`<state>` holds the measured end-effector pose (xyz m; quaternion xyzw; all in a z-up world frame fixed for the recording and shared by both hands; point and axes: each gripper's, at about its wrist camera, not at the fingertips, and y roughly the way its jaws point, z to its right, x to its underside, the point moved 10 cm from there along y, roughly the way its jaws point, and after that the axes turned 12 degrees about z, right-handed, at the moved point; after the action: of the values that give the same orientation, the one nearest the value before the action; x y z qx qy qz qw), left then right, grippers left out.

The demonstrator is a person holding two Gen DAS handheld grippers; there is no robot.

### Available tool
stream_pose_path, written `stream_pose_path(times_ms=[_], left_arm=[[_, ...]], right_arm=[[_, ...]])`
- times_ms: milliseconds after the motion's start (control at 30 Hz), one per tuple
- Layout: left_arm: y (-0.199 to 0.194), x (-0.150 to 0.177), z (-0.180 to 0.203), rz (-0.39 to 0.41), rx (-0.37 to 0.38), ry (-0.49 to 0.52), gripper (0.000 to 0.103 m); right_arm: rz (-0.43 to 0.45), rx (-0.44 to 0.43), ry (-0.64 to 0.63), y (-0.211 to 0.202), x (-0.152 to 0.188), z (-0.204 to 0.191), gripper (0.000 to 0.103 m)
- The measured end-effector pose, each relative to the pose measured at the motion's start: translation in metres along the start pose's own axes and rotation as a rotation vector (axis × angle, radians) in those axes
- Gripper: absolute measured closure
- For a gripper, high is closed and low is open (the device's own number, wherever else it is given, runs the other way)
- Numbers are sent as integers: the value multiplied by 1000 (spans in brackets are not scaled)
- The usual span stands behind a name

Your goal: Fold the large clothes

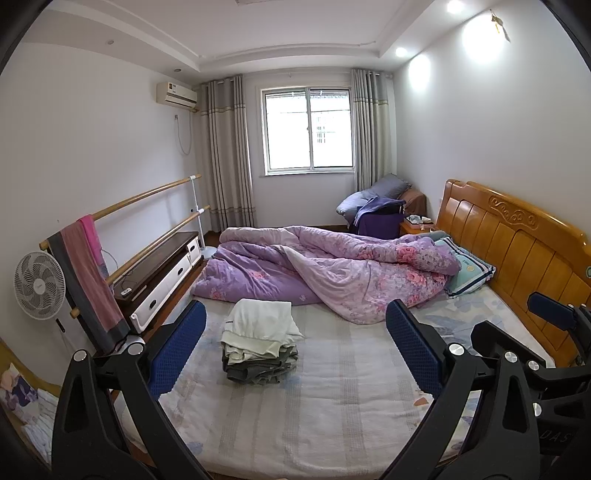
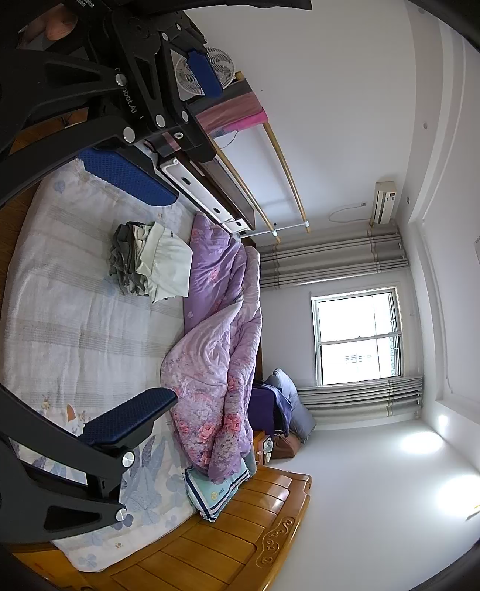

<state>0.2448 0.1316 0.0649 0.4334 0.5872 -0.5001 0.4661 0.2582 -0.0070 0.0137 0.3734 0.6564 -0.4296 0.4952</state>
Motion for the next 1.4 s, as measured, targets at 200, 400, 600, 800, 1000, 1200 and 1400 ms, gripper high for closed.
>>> stream_pose_path(times_ms=[200, 400, 600, 800, 1000, 1200, 1400], left_arm=[[0, 2, 3, -5, -4, 0, 5], [0, 6, 7, -10, -4, 2, 5], [0, 6, 7, -9, -6, 3, 5], [1, 7, 6, -14, -6, 1, 5], [0, 8, 5, -18, -5, 1, 5], [1, 11, 4, -15, -10, 6, 5], [2, 11, 5, -15, -13, 7, 5]], right_arm=[[-5, -2, 3, -1, 0, 5, 8], [-9, -4, 7, -2, 0, 7, 8], [-9, -5, 6, -2, 0, 7, 8], [-13, -4, 7, -2, 1, 7, 8], [-19, -4, 7, -2, 4, 6, 8], [-20, -4, 9, -1, 4, 6, 8], [-25, -7, 10, 0, 5, 6, 8]])
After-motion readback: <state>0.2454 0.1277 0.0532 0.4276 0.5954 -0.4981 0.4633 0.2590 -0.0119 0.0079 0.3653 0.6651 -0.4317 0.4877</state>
